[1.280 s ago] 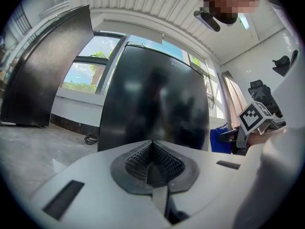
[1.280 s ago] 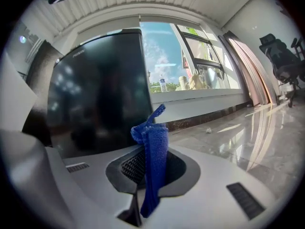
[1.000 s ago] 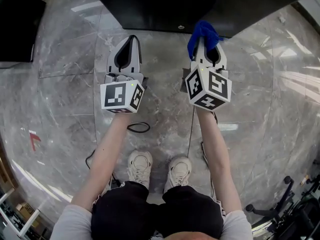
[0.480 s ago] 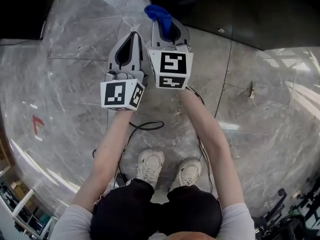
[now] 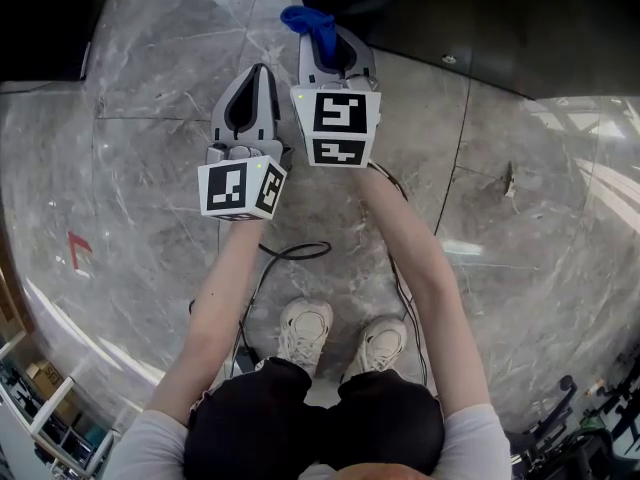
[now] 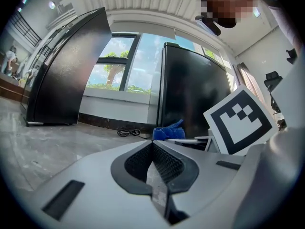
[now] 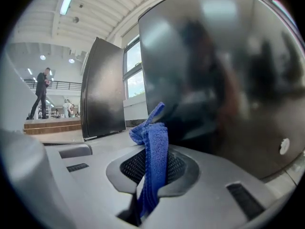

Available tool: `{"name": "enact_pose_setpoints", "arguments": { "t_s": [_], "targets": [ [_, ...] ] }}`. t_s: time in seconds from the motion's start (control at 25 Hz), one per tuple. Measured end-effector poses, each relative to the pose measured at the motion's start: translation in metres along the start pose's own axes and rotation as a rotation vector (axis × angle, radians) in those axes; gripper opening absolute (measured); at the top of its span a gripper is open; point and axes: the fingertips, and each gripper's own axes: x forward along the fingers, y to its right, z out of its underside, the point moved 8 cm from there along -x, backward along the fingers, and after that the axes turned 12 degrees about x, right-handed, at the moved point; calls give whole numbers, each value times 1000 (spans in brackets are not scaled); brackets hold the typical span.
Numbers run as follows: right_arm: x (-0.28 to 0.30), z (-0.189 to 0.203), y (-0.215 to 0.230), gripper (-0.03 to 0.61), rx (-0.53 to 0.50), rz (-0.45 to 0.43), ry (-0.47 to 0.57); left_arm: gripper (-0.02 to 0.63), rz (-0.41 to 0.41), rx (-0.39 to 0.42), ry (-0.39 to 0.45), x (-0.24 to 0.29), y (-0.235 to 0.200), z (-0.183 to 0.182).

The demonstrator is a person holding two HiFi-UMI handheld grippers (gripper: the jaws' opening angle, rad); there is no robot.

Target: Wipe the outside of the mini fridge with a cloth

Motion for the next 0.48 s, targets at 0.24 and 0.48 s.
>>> {"name": "enact_pose_setpoints", "arguments": {
  "t_s": [0.24, 0.48],
  "targets": [
    [-21, -13, 18, 61, -14, 38, 17, 5, 47, 0, 26, 12, 27, -11],
    [-47, -20, 45, 61, -1, 106, 31, 5, 98, -31, 47, 16, 60, -19]
  ]
}}
